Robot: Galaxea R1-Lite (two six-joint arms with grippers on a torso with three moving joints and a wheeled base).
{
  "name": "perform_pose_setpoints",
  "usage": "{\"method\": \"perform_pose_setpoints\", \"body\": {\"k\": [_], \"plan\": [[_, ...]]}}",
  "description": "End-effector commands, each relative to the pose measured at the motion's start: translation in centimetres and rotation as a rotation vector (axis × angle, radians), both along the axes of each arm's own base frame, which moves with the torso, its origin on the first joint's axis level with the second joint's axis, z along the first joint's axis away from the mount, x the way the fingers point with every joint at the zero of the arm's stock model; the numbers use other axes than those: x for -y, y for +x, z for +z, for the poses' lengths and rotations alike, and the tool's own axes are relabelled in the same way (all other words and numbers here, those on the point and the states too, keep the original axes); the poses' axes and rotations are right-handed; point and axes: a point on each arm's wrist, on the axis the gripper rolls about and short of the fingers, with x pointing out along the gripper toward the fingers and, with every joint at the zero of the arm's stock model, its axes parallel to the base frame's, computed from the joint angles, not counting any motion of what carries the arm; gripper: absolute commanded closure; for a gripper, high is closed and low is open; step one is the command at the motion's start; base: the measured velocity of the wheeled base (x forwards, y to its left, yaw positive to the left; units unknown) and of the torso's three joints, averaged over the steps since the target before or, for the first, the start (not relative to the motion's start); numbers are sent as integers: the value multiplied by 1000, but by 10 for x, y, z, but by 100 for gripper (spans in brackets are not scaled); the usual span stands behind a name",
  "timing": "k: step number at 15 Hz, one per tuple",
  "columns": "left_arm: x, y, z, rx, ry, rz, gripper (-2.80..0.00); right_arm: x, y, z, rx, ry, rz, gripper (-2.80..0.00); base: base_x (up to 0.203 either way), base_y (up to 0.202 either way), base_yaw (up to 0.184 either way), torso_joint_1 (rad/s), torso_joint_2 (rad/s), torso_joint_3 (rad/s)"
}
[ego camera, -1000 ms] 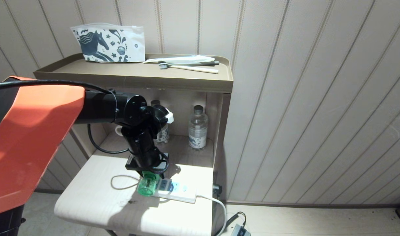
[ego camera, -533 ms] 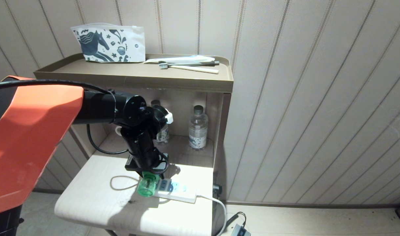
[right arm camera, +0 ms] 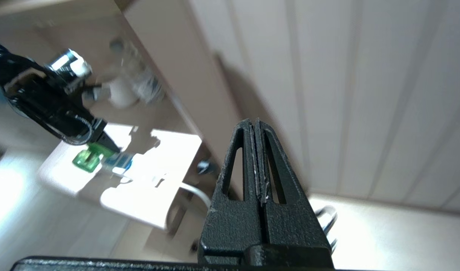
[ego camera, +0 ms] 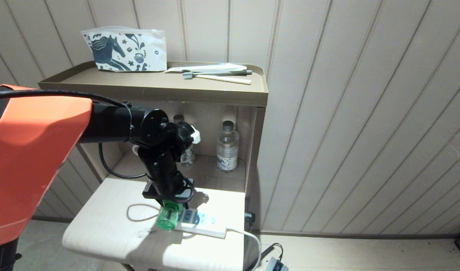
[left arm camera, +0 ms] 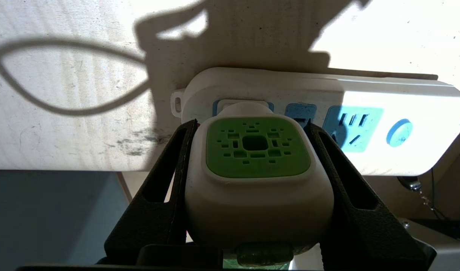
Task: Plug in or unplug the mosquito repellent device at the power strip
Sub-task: Hold the socket with your right hand and unplug it with your left hand
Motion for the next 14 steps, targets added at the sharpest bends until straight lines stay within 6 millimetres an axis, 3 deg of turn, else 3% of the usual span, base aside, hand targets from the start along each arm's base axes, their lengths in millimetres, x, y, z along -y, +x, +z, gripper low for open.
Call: {"method": "perform_pose_setpoints", "body": {"k": [1,3,6,8,10,12,14], "plan": [[0,-3,4,4,-1,0,0,-31,94,-10,-276,-49,88,0,0,0,0,0,0,0],[-2,-4,5,3,0,2,0,-71,138,-20,-350,-89,154,0,0,0,0,0,0,0],[-5,-10,5,-3,3,2,0,-150,185,-61,-463,-243,267,0,0,0,0,0,0,0],[-6,-10,4,-7,5,1,0,-191,190,-67,-435,-289,354,0,0,0,0,0,0,0],[-5,-11,3,-13,6,1,0,-224,202,-88,-476,-322,446,0,0,0,0,0,0,0],[-4,-11,1,-21,8,-2,0,-247,207,-96,-478,-332,504,0,0,0,0,0,0,0],[-5,-12,0,-27,10,-1,0,-272,220,-127,-535,-374,535,0,0,0,0,0,0,0]]}}
